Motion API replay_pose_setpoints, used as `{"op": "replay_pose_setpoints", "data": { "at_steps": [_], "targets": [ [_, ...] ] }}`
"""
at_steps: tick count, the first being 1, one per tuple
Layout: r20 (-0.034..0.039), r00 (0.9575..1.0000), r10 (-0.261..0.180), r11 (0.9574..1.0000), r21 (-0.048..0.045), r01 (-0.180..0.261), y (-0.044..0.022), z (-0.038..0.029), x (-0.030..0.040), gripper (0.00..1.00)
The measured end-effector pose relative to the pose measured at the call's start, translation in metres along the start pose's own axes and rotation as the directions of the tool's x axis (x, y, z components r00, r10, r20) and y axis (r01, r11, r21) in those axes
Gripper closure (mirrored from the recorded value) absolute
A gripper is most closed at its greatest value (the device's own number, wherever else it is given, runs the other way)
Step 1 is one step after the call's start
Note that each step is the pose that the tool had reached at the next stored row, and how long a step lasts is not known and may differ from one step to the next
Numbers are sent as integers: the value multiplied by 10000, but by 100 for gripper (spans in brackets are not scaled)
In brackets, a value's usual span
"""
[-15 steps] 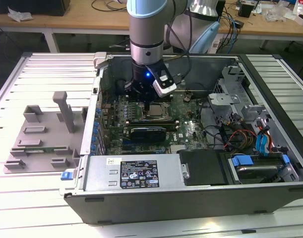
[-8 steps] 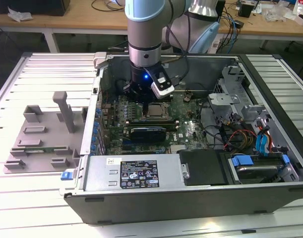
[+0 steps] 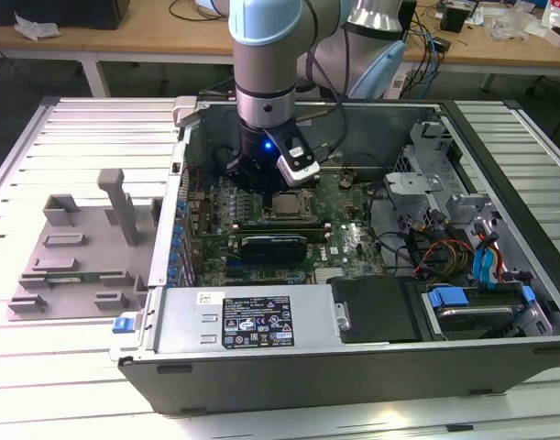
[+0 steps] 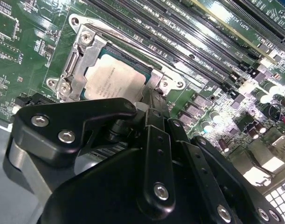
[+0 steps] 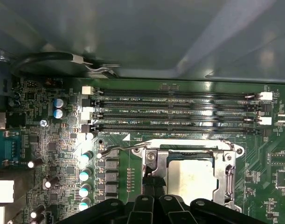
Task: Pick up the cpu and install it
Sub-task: 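Close the cpu cover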
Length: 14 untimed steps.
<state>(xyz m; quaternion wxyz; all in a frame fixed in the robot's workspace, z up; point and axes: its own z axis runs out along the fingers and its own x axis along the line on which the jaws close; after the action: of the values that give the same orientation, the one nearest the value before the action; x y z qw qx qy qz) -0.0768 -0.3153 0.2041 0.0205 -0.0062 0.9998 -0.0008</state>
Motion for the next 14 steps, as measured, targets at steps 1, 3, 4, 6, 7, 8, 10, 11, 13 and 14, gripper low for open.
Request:
{"op": "replay_pose_setpoints", "data": {
  "at_steps": [1,3,4,6,7,8,10,11,13,14],
  "targets": [
    [0,10000,0,10000,1,0,0,4,0,89],
    [-1,10000,0,10000,1,0,0,4,0,89],
    [-1,10000,0,10000,0,0,0,5,0,89],
    [0,10000,0,10000,0,0,0,8,0,89],
    [-1,10000,0,10000,1,0,0,8,0,89],
    [0,10000,0,10000,0,0,0,9,0,89],
    [0,10000,0,10000,0,0,0,9,0,89],
    [0,10000,0,10000,0,0,0,9,0,89],
    [-5,10000,2,10000,-2,-2,0,-23,0,89],
    [1,10000,2,10000,0,-2,0,-45,-1,89]
  ]
}}
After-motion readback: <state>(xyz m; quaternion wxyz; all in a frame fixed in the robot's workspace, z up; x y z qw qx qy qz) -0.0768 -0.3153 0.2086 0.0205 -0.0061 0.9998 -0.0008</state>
